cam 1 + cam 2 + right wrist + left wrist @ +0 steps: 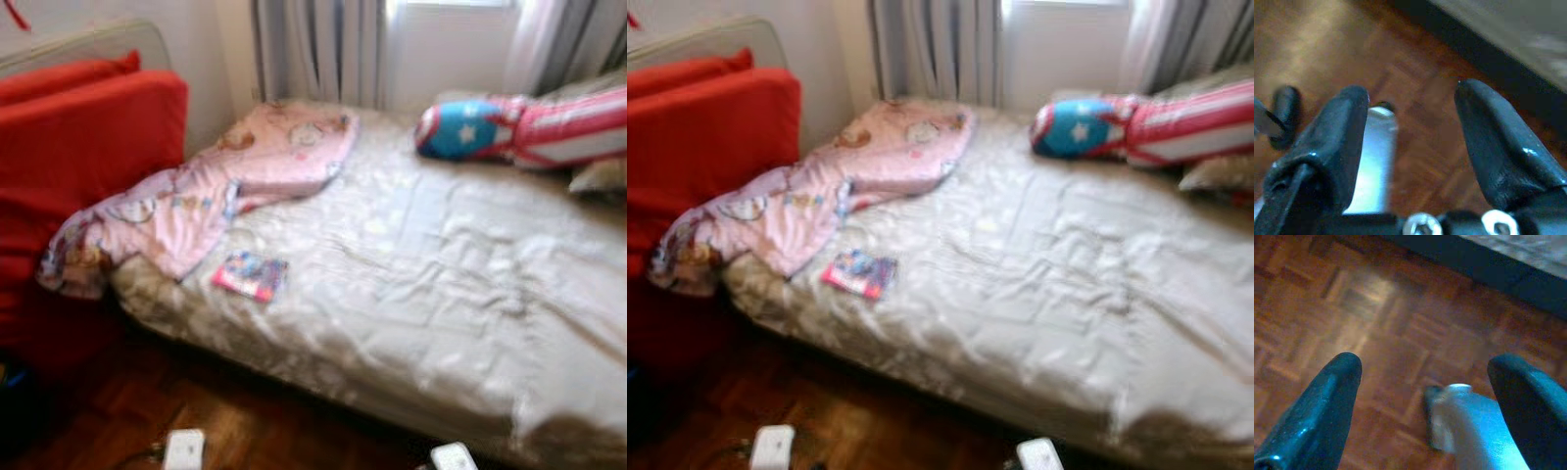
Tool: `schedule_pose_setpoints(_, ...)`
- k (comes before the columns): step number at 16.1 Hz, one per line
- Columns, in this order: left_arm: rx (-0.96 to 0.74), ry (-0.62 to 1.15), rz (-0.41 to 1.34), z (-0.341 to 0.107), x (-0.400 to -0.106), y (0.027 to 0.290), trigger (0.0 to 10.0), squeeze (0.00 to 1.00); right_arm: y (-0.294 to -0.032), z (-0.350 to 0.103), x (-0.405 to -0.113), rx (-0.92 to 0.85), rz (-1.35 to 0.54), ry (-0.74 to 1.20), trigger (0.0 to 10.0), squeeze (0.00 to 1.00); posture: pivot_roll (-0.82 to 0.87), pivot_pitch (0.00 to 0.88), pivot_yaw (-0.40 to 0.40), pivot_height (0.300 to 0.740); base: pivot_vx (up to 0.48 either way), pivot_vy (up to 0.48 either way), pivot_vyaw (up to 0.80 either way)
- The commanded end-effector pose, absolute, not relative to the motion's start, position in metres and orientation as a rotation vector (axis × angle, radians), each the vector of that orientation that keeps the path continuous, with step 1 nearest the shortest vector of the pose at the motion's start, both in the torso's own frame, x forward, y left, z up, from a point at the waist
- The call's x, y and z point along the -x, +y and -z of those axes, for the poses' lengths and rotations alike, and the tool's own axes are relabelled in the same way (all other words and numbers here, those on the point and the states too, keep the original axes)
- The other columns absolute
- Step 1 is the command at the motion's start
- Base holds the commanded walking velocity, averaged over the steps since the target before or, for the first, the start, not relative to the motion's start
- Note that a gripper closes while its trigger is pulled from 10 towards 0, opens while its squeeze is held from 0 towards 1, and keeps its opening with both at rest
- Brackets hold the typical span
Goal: Clean up the room
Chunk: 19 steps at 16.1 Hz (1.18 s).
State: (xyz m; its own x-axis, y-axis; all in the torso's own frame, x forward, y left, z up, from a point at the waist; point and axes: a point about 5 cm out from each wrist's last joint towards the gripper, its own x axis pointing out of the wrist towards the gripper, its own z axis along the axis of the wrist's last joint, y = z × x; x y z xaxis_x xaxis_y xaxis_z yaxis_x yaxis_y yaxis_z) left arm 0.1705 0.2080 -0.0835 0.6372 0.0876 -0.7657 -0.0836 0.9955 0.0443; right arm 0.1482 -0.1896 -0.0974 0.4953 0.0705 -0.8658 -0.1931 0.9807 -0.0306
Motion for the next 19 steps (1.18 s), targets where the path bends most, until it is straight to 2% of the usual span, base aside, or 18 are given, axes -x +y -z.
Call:
schedule_pose_setpoints(1, -0.031, 0.895, -0.11, 0.0844, -0.1652, 0.2174, 10.0, 0.0, -0.1797, 0.098, -0.1492, 0.12, -0.184, 1.035, 10.0, 0.0, 0.06, 0.0, 0.013, 0.74, 0.0, -0.461, 0.0)
schedule_pose_setpoints(5, -0.034, 0.901, -0.105, 0.085, -0.1637, 0.2175, 10.0, 0.0, -0.1799, 0.0985, -0.148, 0.133, -0.19, 1.041, 10.0, 0.0, 0.06, 0.0, 0.011, 0.74, 0.0, -0.442, 0.0)
schedule_pose_setpoints(19, -0.025, 0.901, -0.118, 0.0848, -0.1641, 0.2182, 10.0, 0.0, -0.1808, 0.0978, -0.1495, 0.097, -0.158, 1.03, 10.0, 0.0, 0.06, 0.0, 0.009, 0.74, 0.0, 0.0, 0.0)
